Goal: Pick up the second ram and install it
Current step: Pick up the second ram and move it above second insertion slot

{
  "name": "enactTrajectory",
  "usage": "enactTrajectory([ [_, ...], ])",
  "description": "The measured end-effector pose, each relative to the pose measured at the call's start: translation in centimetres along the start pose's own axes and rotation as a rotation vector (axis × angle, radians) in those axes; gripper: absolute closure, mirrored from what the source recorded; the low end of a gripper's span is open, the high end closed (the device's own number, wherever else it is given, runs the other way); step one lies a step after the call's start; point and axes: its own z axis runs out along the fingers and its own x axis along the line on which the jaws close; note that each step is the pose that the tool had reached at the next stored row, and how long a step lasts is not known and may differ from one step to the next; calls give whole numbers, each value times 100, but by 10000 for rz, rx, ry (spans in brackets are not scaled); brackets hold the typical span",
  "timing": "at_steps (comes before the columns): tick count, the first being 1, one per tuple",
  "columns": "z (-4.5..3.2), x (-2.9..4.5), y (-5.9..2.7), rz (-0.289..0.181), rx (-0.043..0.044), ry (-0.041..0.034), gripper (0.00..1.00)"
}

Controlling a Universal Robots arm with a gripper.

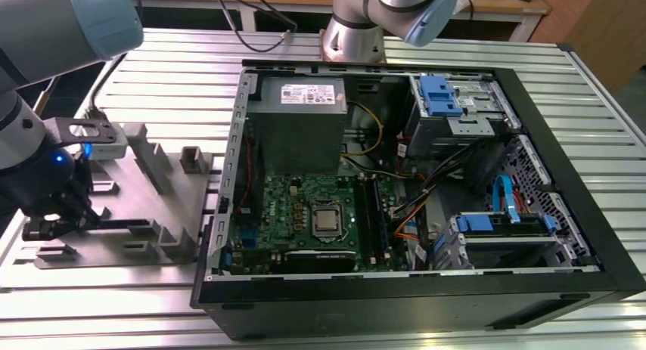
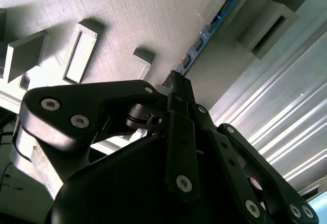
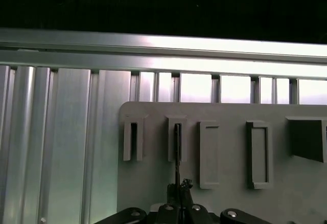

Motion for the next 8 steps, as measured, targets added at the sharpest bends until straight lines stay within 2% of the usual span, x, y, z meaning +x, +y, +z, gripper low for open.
enactTrajectory([
  [8,-93,-4,4,0,1,-2,92],
])
